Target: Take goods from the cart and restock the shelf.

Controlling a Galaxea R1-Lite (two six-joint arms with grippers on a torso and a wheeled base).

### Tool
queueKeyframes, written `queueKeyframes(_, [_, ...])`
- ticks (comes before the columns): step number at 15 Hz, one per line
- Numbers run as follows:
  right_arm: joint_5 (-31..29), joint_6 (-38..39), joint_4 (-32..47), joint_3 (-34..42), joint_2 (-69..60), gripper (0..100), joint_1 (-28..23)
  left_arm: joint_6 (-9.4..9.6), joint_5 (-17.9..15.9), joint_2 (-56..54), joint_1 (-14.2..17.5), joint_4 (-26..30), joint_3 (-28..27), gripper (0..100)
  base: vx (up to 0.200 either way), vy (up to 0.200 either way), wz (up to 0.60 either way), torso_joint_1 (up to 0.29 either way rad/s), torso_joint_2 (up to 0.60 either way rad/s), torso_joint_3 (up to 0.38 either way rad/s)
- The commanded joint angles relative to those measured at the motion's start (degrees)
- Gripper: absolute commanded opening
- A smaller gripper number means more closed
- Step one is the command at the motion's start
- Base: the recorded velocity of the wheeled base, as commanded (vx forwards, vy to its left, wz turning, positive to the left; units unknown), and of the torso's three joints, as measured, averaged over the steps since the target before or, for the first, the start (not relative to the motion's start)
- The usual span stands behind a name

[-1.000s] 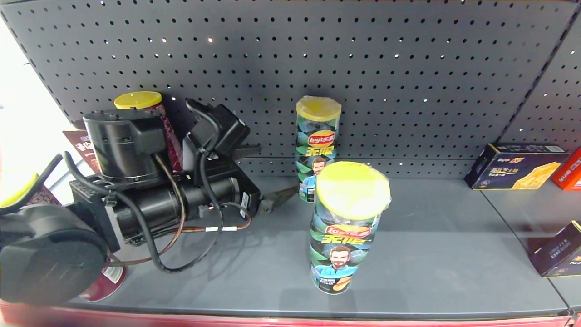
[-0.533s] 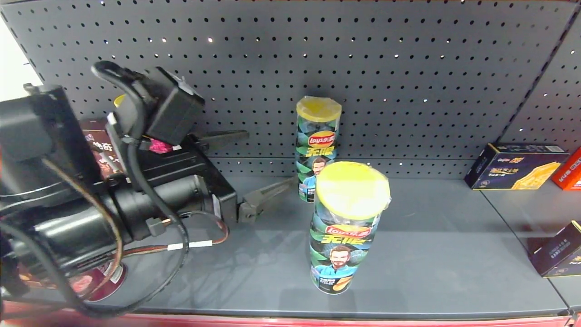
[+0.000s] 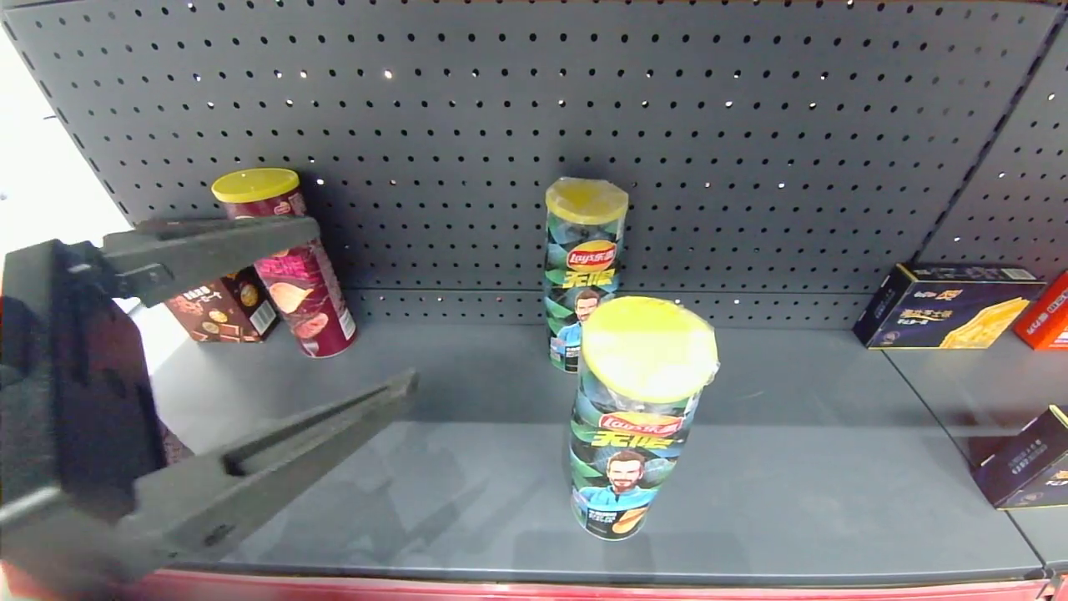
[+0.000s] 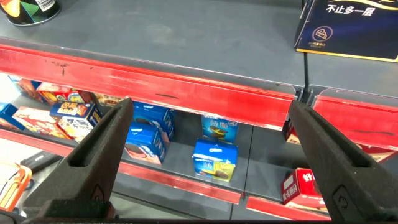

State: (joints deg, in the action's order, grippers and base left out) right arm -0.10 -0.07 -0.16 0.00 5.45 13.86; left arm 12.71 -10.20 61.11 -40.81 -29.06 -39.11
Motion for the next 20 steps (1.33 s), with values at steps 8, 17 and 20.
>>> queueKeyframes(8, [-0.08, -0.01, -0.02, 0.0, 0.09, 100, 0.03, -0.5, 0.89, -28.86, 8.82, -0.21, 14.23, 100, 0.0, 0.0, 0.0, 0.0, 0.0, 0.0])
queueKeyframes(17, [0.01, -0.01, -0.02, 0.0, 0.09, 100, 0.03, -9.11, 0.62, -56.28, 44.77, -0.38, 39.11, 100, 0.0, 0.0, 0.0, 0.0, 0.0, 0.0])
queueKeyframes(20, [-0.08, -0.01, -0.02, 0.0, 0.09, 100, 0.03, -8.67, 0.54, -58.47, 39.67, 10.52, 39.11, 100, 0.0, 0.0, 0.0, 0.0, 0.0, 0.0])
